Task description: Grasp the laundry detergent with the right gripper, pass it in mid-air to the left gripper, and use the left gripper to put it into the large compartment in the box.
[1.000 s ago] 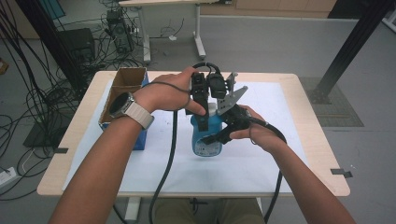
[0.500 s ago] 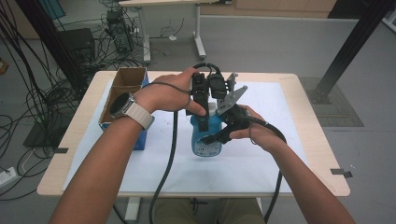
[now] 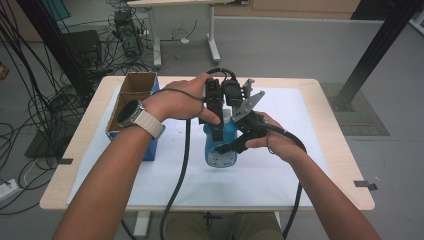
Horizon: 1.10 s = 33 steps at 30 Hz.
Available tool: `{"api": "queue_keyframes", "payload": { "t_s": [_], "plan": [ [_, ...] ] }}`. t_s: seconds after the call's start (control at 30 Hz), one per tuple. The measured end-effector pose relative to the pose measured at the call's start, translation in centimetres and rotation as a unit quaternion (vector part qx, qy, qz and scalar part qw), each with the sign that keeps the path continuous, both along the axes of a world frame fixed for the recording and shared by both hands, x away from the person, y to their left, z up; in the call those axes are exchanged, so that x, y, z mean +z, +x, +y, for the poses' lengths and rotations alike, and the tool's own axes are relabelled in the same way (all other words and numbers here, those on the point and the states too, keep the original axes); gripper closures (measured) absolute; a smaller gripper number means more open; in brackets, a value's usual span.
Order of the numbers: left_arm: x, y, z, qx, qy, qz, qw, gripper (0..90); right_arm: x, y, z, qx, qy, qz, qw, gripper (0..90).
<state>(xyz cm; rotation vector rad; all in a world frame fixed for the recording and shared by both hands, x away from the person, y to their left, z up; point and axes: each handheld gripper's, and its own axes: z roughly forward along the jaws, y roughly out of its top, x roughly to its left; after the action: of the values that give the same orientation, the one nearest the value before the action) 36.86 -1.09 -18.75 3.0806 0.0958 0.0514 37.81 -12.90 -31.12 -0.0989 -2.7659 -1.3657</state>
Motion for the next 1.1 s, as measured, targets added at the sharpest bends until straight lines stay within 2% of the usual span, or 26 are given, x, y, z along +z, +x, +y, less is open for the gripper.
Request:
{"api": "queue_keyframes", "payload": {
  "t_s": [0.67, 1.1],
  "plan": [
    [-0.11, 0.02, -0.09, -0.003, 0.000, 0.000, 1.0000, 9.0, 0.02, 0.05, 0.09, 0.001, -0.002, 0.000, 1.0000, 43.7],
    [-0.30, 0.03, -0.47, -0.010, -0.002, 0.000, 1.0000, 9.0, 0.57, 0.01, 0.41, 0.007, 0.000, -0.003, 1.0000, 43.7]
  ]
}}
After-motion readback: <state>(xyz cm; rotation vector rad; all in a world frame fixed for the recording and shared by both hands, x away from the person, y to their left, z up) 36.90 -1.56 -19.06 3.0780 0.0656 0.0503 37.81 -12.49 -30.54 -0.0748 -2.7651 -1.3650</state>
